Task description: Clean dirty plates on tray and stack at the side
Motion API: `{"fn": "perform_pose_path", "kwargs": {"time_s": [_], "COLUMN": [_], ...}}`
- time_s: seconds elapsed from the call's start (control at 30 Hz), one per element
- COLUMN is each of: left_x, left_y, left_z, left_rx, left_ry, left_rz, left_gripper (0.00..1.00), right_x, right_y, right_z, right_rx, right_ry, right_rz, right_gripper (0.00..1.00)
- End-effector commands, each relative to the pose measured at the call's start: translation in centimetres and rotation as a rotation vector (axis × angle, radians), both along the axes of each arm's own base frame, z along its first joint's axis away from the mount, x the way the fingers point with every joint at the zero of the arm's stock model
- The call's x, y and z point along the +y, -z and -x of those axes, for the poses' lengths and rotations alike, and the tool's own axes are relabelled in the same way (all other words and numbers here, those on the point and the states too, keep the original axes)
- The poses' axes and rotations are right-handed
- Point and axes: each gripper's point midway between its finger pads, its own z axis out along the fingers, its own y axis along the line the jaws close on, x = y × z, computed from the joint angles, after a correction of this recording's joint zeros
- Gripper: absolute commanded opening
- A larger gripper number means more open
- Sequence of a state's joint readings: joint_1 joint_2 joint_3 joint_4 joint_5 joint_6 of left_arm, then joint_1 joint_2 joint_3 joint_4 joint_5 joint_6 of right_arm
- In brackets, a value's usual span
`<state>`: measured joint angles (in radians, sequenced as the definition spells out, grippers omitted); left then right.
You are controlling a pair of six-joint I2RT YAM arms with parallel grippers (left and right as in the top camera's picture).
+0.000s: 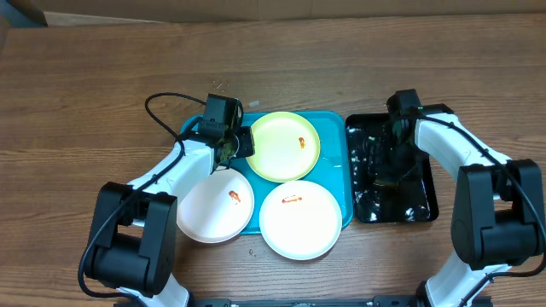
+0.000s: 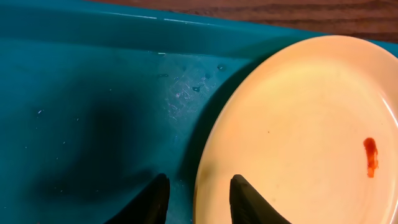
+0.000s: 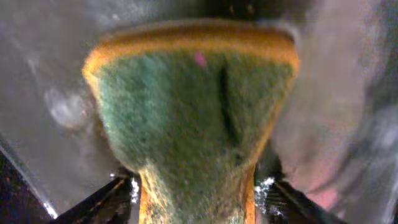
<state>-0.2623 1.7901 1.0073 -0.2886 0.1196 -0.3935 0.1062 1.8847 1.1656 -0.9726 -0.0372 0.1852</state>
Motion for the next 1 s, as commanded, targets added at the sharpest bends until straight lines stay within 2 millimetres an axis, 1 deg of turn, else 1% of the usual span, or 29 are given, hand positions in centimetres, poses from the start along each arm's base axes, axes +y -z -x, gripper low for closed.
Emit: {"fn": "perform_pose_path", "kwargs": {"time_s": [0.0,0.03,0.07,0.1,0.13,0.17,0.2,0.27,0.3,0.33,0.4,0.43,0.47,0.57,0.67,0.73,0.87,0.97], "left_x": [-0.4,-0.4,-0.4,-0.4,-0.4,-0.4,-0.4,-0.4,-0.4,-0.5,-0.5,-0.5,-0.5,-0.5,-0.3,-0.2,-0.2,-0.2], "left_y": [-0.2,-0.2,-0.2,-0.2,-0.2,-0.2,-0.2,-0.2,-0.2,-0.2,-0.2,-0.2,-0.2,-0.3,-0.3,-0.2,-0.2,-0.2], "left_z": [-0.6,-0.6,-0.6,-0.6,-0.6,-0.6,-0.6,-0.6,-0.6,-0.6,-0.6,-0.6,-0.6,-0.8,-0.8,-0.9,-0.9,-0.8], "left_rx": [-0.010,-0.010,-0.010,-0.010,-0.010,-0.010,-0.010,-0.010,-0.010,-0.010,-0.011,-0.011,-0.011,-0.017,-0.020,-0.021,-0.021,-0.021], "left_ry": [0.010,0.010,0.010,0.010,0.010,0.010,0.010,0.010,0.010,0.010,0.010,0.010,0.010,0.010,0.004,0.003,0.003,0.002], "left_rz": [0.002,0.002,0.002,0.002,0.002,0.002,0.002,0.002,0.002,0.002,0.002,0.002,0.002,0.002,-0.007,-0.010,-0.011,-0.013], "left_gripper": [0.35,0.35,0.35,0.35,0.35,0.35,0.35,0.36,0.36,0.36,0.36,0.36,0.36,0.36,0.36,0.34,0.23,0.23], "right_x": [0.0,0.0,0.0,0.0,0.0,0.0,0.0,0.0,0.0,-0.1,0.0,0.1,0.2,0.3,0.3,0.3,0.3,0.3], "right_y": [-0.4,-0.4,-0.4,-0.4,-0.4,-0.4,-0.4,-0.4,-0.5,-0.7,-1.3,-2.0,-2.3,-2.6,-2.6,-2.6,-2.6,-2.6], "right_z": [0.4,0.4,0.4,0.4,0.4,0.4,0.4,0.3,0.1,-0.2,-1.1,-2.4,-2.9,-4.3,-4.7,-4.7,-4.7,-4.7], "right_rx": [0.010,0.011,0.011,0.010,0.010,0.010,0.010,0.008,0.003,-0.007,-0.032,-0.069,-0.088,-0.140,-0.158,-0.157,-0.155,-0.155], "right_ry": [-0.002,-0.002,-0.002,-0.002,-0.003,-0.002,-0.003,-0.003,-0.003,-0.001,0.000,0.000,0.000,0.000,0.000,0.000,0.000,0.000], "right_rz": [-0.001,-0.001,-0.001,-0.001,0.000,-0.001,0.000,0.000,-0.001,-0.002,-0.004,-0.008,-0.008,-0.011,-0.013,-0.013,-0.014,-0.014], "right_gripper": [0.53,0.28,0.11,0.06,0.07,0.27,0.50,0.67,0.73,0.75,0.76,0.76,0.76,0.72,0.67,0.67,0.67,0.66]}}
